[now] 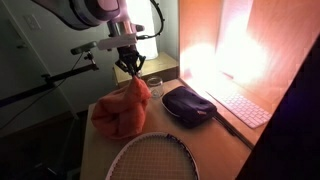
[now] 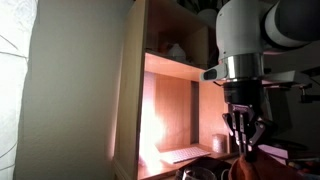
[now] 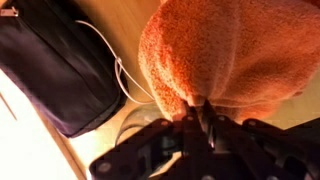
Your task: Use the towel to wipe the monitor and put the pen in the jar
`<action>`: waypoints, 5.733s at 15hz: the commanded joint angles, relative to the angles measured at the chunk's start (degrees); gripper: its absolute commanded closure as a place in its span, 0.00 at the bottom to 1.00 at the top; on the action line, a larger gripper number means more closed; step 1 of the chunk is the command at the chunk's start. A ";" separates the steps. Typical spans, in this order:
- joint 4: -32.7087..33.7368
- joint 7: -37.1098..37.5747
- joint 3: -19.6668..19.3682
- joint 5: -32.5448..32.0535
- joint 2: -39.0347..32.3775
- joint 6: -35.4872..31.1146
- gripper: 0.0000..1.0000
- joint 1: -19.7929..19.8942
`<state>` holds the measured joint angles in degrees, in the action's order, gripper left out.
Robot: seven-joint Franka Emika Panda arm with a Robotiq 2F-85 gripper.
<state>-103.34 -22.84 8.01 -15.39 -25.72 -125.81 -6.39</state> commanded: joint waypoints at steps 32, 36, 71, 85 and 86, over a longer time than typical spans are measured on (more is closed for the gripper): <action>-36.15 18.80 -6.38 8.77 39.12 -28.63 0.96 5.70; -35.28 21.76 -5.63 5.21 38.79 -28.39 0.96 6.02; -34.80 22.37 -10.86 16.94 37.52 -30.28 0.96 7.37; -33.45 33.91 -10.91 17.94 34.85 -30.63 0.96 11.35; -33.38 37.06 -10.55 16.85 34.59 -30.77 0.96 12.22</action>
<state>-138.25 8.22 -3.45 2.83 10.53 -155.00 4.06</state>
